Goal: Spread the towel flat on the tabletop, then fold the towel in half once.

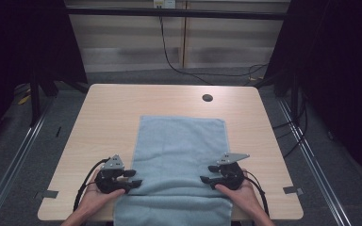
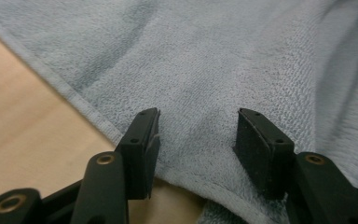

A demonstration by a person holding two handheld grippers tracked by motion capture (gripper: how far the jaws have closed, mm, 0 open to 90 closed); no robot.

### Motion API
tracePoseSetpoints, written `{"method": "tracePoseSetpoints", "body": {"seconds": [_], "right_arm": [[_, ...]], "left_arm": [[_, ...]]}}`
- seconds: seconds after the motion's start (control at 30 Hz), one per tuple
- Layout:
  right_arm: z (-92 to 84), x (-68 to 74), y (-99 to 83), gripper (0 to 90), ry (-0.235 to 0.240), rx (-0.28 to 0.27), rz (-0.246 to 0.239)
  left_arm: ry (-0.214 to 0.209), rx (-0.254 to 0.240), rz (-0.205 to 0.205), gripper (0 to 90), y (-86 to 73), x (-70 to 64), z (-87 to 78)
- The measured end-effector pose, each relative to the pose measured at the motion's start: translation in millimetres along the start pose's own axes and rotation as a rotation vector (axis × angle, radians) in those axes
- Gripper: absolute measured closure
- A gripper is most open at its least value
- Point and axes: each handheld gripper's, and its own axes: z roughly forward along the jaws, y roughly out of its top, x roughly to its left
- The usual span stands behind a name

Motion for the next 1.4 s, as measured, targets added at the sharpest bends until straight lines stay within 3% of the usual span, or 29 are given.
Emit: {"method": "tracePoseSetpoints", "body": {"seconds": [0.03,0.13,0.37,0.5,0.67,0.8,0.87,0.9,0.97,1.07,1.13,1.2,1.3,1.4], "right_arm": [[-2.2,1.9,-1.8,43.3,0.005,0.002,0.012],[-8.7,8.8,-8.0,43.3,0.027,0.01,0.025],[-21.1,30.2,-19.5,43.3,0.061,0.044,0.028],[-22.8,31.2,-14.7,39.0,0.07,0.068,0.012],[-26.8,2.6,6.5,36.7,0.047,-0.012,0.04],[-25.5,-28.2,23.2,36.9,0.005,-0.036,0.074],[-23.5,-44.2,30.1,36.7,-0.019,-0.05,0.102],[-23.1,-50.6,33.1,36.7,-0.026,-0.05,0.114],[-22.9,-59.9,38.2,36.5,-0.053,-0.058,0.111],[-22.1,-73.9,43.9,34.9,-0.074,-0.045,0.102],[-20.8,-85.2,43.0,34.8,-0.086,-0.069,0.13],[-16.2,-96.6,42.2,34.5,-0.093,-0.054,0.142],[-6.9,-111.4,45.6,34.4,-0.128,-0.031,0.147],[2.9,-121.6,49.6,34.9,-0.155,-0.057,0.155]], "left_arm": [[-0.033,-0.003,-0.008,49.0,-4.2,-3.9,-2.7],[-0.061,-0.001,-0.03,49.1,-9.2,-8.0,-7.4],[-0.089,0.032,-0.028,48.6,-19.3,-27.1,-17.5],[-0.073,0.026,-0.001,43.6,-15.7,-24.9,-17.8],[-0.022,-0.045,-0.015,41.5,8.5,-5.1,-11.2],[0.013,-0.026,-0.009,41.5,31.3,14.7,10.9],[0.01,-0.017,-0.016,41.6,35.5,20.1,17.7],[0.003,-0.012,-0.044,41.4,40.5,28.5,28.5],[0.039,-0.009,-0.026,40.7,41.0,31.1,35.8],[0.033,-0.014,-0.016,40.5,38.4,30.3,35.3],[0.037,-0.031,-0.006,40.6,34.0,28.3,34.0],[0.044,-0.042,0.009,40.6,30.6,26.3,33.0],[0.037,-0.048,0.003,41.0,30.0,27.5,32.6],[0.027,-0.054,-0.007,43.0,29.4,30.0,31.9]]}}
